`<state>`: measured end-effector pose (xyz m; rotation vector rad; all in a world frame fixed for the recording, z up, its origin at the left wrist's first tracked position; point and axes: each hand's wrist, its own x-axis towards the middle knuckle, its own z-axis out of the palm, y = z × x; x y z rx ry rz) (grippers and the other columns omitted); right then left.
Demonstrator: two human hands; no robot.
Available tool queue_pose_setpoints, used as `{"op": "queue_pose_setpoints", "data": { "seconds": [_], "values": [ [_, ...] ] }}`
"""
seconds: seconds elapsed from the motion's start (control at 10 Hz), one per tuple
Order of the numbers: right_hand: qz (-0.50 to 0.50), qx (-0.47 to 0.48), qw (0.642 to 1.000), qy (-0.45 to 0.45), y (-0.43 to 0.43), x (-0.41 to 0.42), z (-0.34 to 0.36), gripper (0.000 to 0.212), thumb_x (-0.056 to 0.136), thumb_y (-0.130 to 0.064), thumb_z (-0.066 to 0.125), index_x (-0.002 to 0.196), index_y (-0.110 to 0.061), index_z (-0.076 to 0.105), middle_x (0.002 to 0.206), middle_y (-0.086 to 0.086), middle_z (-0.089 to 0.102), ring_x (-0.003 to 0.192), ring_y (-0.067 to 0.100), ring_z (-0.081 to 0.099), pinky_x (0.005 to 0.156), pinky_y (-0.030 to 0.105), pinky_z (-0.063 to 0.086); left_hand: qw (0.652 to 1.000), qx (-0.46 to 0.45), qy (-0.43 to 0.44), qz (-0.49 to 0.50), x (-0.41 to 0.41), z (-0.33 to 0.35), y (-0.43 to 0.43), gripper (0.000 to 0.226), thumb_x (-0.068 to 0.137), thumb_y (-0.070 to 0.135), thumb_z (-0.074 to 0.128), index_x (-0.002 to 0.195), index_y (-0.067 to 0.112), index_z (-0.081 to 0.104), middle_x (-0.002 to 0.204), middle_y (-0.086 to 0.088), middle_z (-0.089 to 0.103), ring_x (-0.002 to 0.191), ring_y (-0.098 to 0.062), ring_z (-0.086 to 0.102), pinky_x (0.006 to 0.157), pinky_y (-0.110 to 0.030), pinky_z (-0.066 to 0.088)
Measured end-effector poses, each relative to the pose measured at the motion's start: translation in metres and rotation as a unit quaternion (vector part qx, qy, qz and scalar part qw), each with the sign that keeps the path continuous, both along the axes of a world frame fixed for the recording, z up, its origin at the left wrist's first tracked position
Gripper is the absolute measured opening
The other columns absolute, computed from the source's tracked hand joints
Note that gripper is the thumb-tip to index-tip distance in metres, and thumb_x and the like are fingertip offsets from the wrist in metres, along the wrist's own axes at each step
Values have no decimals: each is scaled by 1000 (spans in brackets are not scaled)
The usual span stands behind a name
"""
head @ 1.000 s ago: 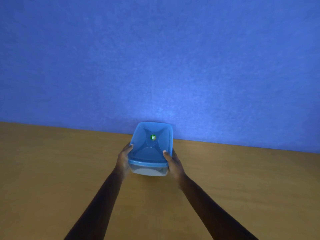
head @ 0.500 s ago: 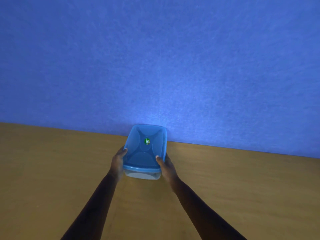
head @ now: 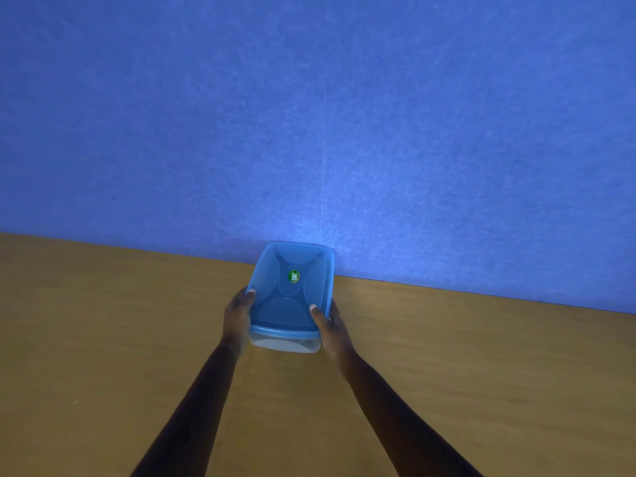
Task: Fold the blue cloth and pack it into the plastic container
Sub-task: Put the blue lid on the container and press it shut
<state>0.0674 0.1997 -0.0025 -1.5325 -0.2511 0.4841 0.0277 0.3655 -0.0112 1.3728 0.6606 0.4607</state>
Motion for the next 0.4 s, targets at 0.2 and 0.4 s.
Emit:
{"op": "queue_pose_setpoints", "data": {
  "seconds": [0.2, 0.4],
  "values": [
    [14, -56, 998, 3, -5, 2, 4, 47, 95, -29, 49, 138, -14, 37, 137, 8, 52, 122, 20, 53, 101, 36, 46, 971, 183, 122, 91, -1, 3, -7, 40, 97, 23, 43, 126, -3, 51, 121, -31, 58, 112, -44, 56, 81, -40, 48],
    [-32, -184, 982, 14, -47, 5, -7, 64, 95, -45, 39, 148, -19, 17, 156, 9, 25, 141, 26, 29, 113, 40, 28, 917, 320, 180, 155, -12, 10, -38, 48, 97, 20, 44, 137, -6, 37, 137, -33, 42, 124, -48, 44, 100, -54, 38]
  ]
}}
